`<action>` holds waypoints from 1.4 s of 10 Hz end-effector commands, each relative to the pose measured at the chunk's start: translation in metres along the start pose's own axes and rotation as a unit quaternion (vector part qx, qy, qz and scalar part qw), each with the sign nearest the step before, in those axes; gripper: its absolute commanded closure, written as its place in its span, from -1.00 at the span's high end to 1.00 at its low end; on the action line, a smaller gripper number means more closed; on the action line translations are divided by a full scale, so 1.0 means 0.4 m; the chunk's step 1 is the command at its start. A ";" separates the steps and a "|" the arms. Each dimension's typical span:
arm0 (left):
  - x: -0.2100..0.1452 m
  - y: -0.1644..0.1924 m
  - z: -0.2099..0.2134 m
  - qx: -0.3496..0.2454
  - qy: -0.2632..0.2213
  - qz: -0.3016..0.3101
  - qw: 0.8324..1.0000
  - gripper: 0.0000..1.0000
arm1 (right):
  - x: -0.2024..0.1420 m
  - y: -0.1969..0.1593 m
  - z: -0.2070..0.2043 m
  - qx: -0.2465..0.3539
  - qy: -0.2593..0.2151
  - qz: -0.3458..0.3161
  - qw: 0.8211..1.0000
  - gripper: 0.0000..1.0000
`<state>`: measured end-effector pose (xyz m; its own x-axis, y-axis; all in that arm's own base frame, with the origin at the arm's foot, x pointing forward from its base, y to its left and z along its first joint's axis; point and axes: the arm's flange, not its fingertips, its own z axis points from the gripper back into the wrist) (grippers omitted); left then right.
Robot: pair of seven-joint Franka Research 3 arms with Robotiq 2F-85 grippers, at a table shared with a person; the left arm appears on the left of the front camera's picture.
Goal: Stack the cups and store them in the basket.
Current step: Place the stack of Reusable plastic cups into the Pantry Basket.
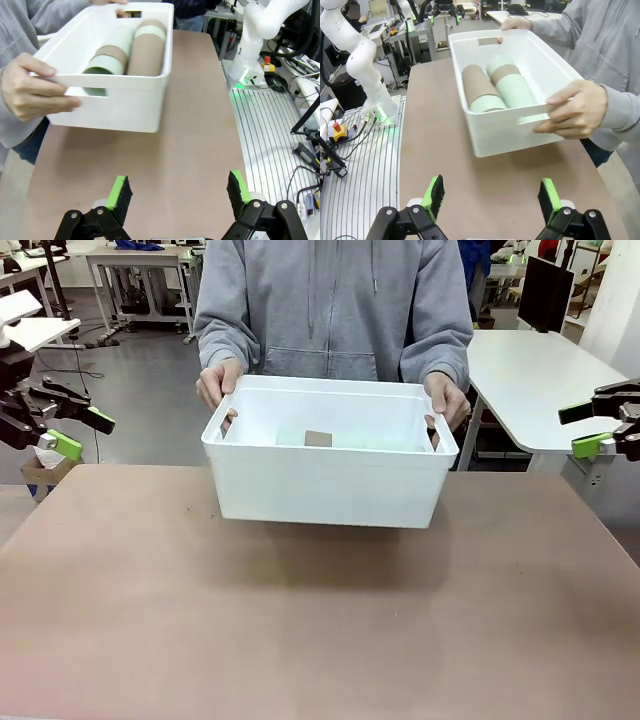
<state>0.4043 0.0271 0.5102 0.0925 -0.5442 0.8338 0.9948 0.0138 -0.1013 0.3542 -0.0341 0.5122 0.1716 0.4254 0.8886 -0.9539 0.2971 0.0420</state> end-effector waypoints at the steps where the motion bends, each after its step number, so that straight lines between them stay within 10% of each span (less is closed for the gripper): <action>1: 0.007 -0.005 0.003 -0.003 0.000 0.005 1.000 1.00 | 0.003 0.005 -0.002 0.000 -0.012 -0.007 1.000 1.00; 14: 0.007 -0.005 0.003 -0.003 0.000 0.005 1.000 1.00 | 0.003 0.005 -0.002 0.000 -0.012 -0.007 1.000 1.00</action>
<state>0.4043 0.0271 0.5102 0.0925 -0.5442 0.8338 0.9948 0.0138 -0.1013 0.3537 -0.0342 0.5122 0.1724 0.4246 0.8888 -0.9545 0.2948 0.0443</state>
